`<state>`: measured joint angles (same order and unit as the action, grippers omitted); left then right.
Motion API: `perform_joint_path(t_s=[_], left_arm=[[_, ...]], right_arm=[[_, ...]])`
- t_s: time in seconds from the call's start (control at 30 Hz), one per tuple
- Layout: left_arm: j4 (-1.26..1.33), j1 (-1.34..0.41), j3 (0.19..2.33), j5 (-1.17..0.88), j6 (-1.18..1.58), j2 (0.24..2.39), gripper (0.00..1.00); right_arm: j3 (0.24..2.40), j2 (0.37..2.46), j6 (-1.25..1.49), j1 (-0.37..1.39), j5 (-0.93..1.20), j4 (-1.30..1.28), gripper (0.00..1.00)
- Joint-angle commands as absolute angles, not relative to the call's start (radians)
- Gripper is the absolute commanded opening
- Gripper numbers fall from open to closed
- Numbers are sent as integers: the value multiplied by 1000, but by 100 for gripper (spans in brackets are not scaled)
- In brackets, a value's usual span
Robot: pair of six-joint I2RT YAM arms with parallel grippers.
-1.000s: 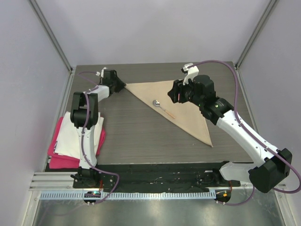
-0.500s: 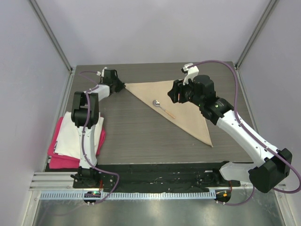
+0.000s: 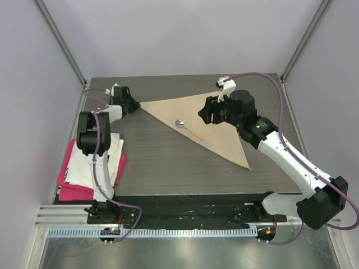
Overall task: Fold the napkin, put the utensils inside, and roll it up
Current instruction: Fold the napkin at the center of the board.
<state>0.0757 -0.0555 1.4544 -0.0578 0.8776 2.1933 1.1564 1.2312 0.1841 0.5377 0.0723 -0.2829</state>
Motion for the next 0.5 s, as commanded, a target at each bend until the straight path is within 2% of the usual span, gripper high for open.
perform_joint_path(t_s=[0.0,0.23,0.47], left_arm=[[147,30,1390,-58,819,2063,0],[199,57,1286,-84,747,1959,0],[301,40,1221,-195,753,1904,0]], right_arm=[[1144,1246,245,545,153,-203,58],[1132,1235,242,543,140,-183,58],[1100,1218,247,545,141,-183,58]])
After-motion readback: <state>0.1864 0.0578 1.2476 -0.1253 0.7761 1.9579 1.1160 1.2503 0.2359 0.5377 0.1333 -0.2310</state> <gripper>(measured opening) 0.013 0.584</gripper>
